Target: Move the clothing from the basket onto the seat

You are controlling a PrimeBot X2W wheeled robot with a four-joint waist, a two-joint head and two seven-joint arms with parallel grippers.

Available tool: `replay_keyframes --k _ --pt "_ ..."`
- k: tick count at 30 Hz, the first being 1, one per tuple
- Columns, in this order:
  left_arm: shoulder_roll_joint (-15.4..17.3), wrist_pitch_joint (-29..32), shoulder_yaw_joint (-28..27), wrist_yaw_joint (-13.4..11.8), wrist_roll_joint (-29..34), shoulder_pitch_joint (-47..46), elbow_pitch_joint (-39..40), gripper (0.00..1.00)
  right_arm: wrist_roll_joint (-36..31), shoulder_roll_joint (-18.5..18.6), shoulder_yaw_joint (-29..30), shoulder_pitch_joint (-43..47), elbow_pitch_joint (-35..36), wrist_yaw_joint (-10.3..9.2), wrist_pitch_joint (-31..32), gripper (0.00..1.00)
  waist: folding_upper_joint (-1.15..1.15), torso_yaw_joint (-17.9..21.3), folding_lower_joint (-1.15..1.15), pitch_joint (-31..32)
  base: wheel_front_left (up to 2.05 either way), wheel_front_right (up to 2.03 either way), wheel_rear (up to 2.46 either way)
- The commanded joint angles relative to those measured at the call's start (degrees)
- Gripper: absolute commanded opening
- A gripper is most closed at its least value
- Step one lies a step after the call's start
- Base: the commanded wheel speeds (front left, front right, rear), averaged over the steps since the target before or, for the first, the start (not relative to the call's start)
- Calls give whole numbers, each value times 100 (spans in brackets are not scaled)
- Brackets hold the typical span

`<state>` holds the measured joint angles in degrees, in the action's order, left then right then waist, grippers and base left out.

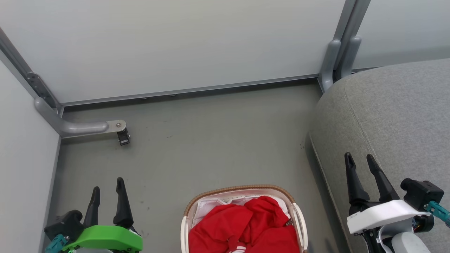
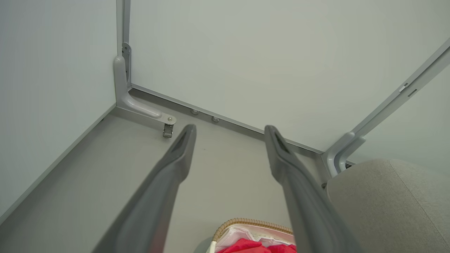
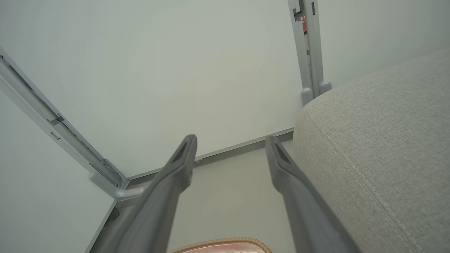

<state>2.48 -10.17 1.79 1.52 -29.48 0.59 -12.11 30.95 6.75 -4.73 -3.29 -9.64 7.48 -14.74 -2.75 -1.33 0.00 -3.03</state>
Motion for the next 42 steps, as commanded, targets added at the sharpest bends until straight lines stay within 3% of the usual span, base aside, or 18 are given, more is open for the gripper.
replay_keyframes --k 1,42 --pt "44 -58 10 35 155 42 -6 100 -208 -1 68 -7 6 2 -32 100 1 -9 0 -1 0 0 0" --pt "58 -522 213 59 1647 143 -377 100 -2413 -398 572 142 -122 1 -40 100 1 -117 0 -23 0 0 0"
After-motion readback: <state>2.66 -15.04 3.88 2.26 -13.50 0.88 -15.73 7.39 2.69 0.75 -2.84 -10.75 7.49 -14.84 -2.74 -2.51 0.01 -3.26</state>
